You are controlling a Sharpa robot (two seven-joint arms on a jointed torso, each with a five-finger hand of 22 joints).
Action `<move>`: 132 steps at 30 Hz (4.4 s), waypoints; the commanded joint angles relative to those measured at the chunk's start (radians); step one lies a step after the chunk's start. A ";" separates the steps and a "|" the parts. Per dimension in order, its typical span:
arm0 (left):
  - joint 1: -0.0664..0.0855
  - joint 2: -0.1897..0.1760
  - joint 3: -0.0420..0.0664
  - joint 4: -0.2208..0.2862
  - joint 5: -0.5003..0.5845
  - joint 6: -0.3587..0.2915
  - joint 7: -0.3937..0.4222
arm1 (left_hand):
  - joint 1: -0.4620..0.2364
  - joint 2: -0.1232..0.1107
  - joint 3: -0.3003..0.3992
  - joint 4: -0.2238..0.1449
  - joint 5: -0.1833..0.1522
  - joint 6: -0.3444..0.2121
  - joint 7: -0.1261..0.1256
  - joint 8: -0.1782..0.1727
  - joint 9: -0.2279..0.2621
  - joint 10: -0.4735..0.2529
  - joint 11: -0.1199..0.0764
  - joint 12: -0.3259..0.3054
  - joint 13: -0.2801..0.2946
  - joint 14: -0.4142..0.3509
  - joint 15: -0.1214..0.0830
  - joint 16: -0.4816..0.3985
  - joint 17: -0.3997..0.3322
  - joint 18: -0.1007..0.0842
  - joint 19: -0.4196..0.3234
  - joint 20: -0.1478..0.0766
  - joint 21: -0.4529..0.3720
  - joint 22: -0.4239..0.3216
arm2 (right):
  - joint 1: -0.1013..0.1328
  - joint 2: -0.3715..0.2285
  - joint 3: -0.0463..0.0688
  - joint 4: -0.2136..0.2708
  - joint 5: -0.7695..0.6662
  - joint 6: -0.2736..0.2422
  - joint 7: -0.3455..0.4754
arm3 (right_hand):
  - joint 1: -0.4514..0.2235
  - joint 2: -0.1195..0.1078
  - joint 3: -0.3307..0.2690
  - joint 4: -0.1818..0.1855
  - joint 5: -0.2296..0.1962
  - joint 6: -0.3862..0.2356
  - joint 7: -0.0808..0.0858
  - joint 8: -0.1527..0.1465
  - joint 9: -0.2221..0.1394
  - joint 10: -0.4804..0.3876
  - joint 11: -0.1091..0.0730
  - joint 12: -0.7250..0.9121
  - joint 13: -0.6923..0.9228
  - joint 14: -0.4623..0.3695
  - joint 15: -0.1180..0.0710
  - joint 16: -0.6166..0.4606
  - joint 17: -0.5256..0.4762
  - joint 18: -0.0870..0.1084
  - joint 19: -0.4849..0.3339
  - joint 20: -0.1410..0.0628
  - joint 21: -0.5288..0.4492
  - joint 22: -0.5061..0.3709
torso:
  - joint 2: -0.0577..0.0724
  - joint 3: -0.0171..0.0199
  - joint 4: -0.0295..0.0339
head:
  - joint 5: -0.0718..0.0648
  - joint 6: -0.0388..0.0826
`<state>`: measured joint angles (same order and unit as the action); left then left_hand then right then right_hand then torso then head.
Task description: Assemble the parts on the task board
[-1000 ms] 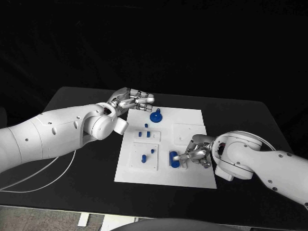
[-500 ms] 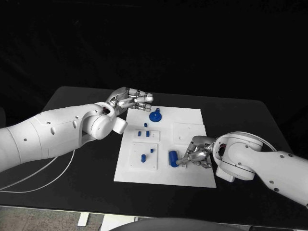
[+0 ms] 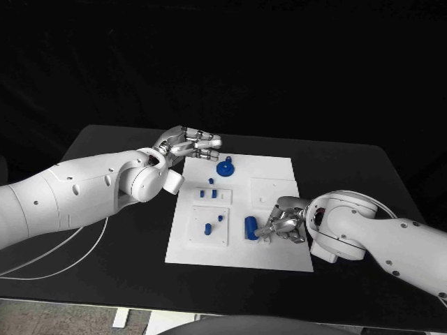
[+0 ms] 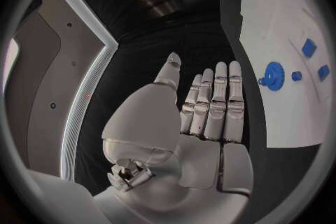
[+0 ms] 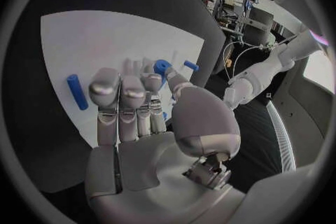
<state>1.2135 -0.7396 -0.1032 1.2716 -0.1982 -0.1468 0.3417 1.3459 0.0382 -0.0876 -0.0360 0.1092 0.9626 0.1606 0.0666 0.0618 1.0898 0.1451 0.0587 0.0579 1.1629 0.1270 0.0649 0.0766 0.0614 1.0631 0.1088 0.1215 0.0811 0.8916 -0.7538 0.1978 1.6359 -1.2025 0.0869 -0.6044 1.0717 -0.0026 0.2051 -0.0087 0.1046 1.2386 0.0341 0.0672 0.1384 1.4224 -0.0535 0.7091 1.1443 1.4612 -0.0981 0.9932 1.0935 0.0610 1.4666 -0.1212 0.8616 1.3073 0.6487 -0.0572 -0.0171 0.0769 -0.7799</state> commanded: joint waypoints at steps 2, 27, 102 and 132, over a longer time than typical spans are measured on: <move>0.000 0.002 0.001 0.001 -0.002 0.014 0.010 | -0.009 0.000 0.000 0.004 0.002 -0.003 0.000 0.002 0.001 -0.008 -0.002 0.003 0.001 -0.009 0.000 -0.004 0.001 0.017 -0.002 0.004 0.006 -0.001 | -0.002 0.010 0.000 -0.011 -0.019 -0.018 -0.019 | -0.015 0.005 0.025 -0.001 -0.009 0.005 -0.004 -0.004 0.000 0.002 -0.001 0.004 -0.002 -0.001 -0.004 0.005 -0.002 -0.013 0.043 -0.003 0.002 0.109 | 0.000 0.0004 0.0005 | 0.000 -0.001; 0.000 0.001 0.001 0.000 -0.002 0.014 0.007 | -0.007 0.000 0.001 0.005 0.002 -0.003 0.000 0.002 0.000 -0.008 -0.002 0.003 0.001 -0.009 0.000 -0.004 0.001 0.017 -0.002 0.004 0.006 -0.002 | -0.017 0.039 -0.001 -0.050 -0.010 -0.001 -0.018 | -0.021 -0.008 0.055 -0.001 -0.031 0.005 -0.004 -0.004 0.003 -0.001 -0.001 0.002 -0.005 -0.001 -0.003 0.006 -0.004 -0.014 0.041 -0.002 0.002 0.109 | 0.000 0.0014 -0.0008 | 0.000 -0.009; 0.000 -0.022 0.001 0.004 -0.002 0.018 0.006 | -0.016 -0.002 0.000 0.006 0.001 -0.010 0.001 0.001 0.000 -0.010 -0.001 0.003 0.001 -0.010 0.000 -0.003 0.001 0.021 0.003 0.004 0.011 0.000 | -0.079 -0.010 0.027 -0.145 -0.397 0.182 -0.077 | 0.051 -0.103 0.170 -0.001 -0.038 -0.046 0.018 -0.004 -0.041 -0.017 0.011 -0.005 -0.043 0.000 0.005 -0.019 -0.012 -0.017 0.038 0.005 -0.029 0.104 | -0.002 0.0005 -0.0070 | -0.054 -0.020; 0.000 -0.024 0.001 0.006 -0.006 0.020 0.003 | -0.014 -0.003 0.001 0.005 0.001 -0.013 0.001 0.001 0.000 -0.010 -0.001 0.003 0.001 -0.010 0.000 -0.004 0.001 0.020 0.003 0.004 0.011 -0.001 | -0.083 -0.012 -0.007 -0.136 -0.016 -0.087 -0.030 | -0.006 -0.052 0.309 -0.249 0.357 -0.082 0.040 -0.004 -0.067 -0.038 0.014 0.019 -0.054 -0.005 0.005 -0.013 -0.019 -0.003 0.033 0.007 -0.006 0.105 | -0.002 0.0009 -0.0091 | -0.049 -0.020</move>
<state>1.2135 -0.7640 -0.1033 1.2741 -0.2004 -0.1409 0.3391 1.3381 0.0380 -0.0876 -0.0360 0.1092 0.9553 0.1605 0.0666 0.0619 1.0863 0.1416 0.0587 0.0579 1.1559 0.1270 0.0649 0.0766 0.0614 1.0631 0.1088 0.1286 0.0810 0.8385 -0.7709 0.2129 1.5071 -1.3507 0.0278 -0.6409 1.0612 -0.0627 0.4296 -0.1577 0.4680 1.1632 0.0665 0.0702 0.9830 1.3826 -0.0323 0.7229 1.0923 1.4534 -0.0870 0.9799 1.0761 0.0454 1.4665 -0.1211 0.8525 1.3073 0.6473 -0.0561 -0.0254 0.0275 -0.7991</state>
